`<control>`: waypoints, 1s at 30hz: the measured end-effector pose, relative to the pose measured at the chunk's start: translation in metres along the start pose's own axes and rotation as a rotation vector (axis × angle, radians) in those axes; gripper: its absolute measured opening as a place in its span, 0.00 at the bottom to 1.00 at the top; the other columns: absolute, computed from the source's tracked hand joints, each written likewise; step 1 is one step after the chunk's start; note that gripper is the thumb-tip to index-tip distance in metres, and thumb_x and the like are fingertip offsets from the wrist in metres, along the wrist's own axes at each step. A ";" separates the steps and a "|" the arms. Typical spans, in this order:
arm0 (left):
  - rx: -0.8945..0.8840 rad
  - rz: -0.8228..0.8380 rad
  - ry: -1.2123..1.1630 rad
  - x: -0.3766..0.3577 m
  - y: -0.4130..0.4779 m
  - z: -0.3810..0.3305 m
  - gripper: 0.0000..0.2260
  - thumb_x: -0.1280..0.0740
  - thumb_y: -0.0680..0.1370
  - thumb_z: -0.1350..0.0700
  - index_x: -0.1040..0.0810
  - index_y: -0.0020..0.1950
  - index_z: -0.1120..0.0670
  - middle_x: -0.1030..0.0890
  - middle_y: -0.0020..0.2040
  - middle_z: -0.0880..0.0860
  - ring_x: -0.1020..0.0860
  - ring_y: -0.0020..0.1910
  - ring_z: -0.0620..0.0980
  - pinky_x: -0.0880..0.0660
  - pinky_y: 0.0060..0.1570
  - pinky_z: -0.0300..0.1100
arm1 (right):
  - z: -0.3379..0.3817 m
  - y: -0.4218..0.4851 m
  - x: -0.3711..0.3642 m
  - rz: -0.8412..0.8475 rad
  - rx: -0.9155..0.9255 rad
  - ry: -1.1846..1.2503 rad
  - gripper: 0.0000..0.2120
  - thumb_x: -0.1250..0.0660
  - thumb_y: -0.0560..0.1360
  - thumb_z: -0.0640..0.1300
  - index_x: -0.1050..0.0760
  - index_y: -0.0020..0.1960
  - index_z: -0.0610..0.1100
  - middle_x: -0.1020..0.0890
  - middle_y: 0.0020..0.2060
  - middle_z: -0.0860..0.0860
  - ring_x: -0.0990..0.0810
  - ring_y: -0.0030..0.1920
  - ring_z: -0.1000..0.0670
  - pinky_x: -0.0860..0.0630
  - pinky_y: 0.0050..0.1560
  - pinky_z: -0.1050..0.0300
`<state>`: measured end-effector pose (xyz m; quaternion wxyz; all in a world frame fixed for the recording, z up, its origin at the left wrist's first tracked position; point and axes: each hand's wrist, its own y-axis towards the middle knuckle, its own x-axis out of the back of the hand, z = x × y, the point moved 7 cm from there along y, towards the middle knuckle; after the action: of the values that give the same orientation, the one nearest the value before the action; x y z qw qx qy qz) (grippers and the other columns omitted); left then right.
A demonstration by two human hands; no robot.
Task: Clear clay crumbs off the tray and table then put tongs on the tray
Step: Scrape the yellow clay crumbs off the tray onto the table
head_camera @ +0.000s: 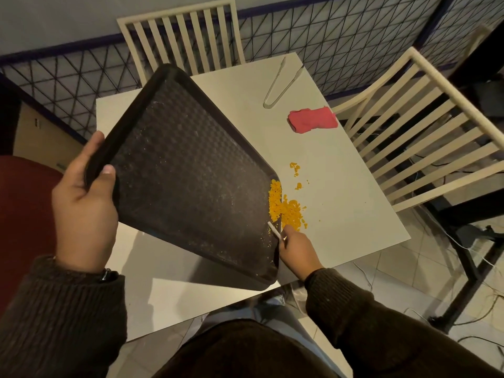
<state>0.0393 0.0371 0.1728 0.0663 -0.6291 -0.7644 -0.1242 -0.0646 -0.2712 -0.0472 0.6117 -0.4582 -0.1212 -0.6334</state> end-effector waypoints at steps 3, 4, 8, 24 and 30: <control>-0.012 0.001 0.005 0.002 0.001 0.001 0.19 0.41 0.81 0.53 0.29 0.71 0.42 0.23 0.67 0.45 0.24 0.66 0.43 0.27 0.67 0.51 | -0.001 0.011 0.000 -0.009 -0.022 0.018 0.04 0.44 0.78 0.38 0.32 0.46 0.41 0.27 0.36 0.44 0.30 0.35 0.44 0.39 0.30 0.55; -0.014 0.000 0.008 0.003 0.001 0.002 0.19 0.41 0.81 0.54 0.29 0.71 0.43 0.23 0.67 0.45 0.24 0.66 0.43 0.27 0.67 0.51 | -0.001 0.015 0.001 -0.014 -0.031 0.027 0.04 0.44 0.78 0.38 0.33 0.45 0.41 0.27 0.35 0.44 0.30 0.35 0.44 0.40 0.29 0.56; -0.016 0.017 0.021 0.008 0.004 0.008 0.19 0.41 0.81 0.52 0.29 0.72 0.42 0.24 0.69 0.46 0.25 0.68 0.45 0.28 0.67 0.52 | -0.012 0.026 0.011 -0.080 -0.107 0.058 0.04 0.44 0.77 0.37 0.34 0.44 0.40 0.27 0.35 0.43 0.29 0.36 0.43 0.37 0.33 0.53; -0.014 -0.018 0.002 0.010 0.006 0.004 0.21 0.39 0.75 0.46 0.26 0.69 0.41 0.23 0.67 0.46 0.24 0.66 0.45 0.27 0.67 0.52 | -0.009 0.047 0.016 -0.103 -0.138 0.079 0.02 0.43 0.77 0.37 0.33 0.46 0.39 0.27 0.37 0.44 0.28 0.37 0.43 0.38 0.31 0.55; 0.022 -0.028 0.003 0.013 0.008 0.010 0.22 0.38 0.75 0.44 0.27 0.69 0.39 0.22 0.67 0.46 0.23 0.66 0.46 0.27 0.65 0.53 | 0.005 0.036 0.016 -0.082 -0.062 0.099 0.03 0.42 0.77 0.37 0.34 0.44 0.40 0.30 0.32 0.49 0.31 0.32 0.50 0.42 0.28 0.60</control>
<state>0.0449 0.0536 0.1670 0.0725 -0.6175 -0.7743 -0.1177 -0.0284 -0.2862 -0.0475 0.5760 -0.4395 -0.0897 -0.6834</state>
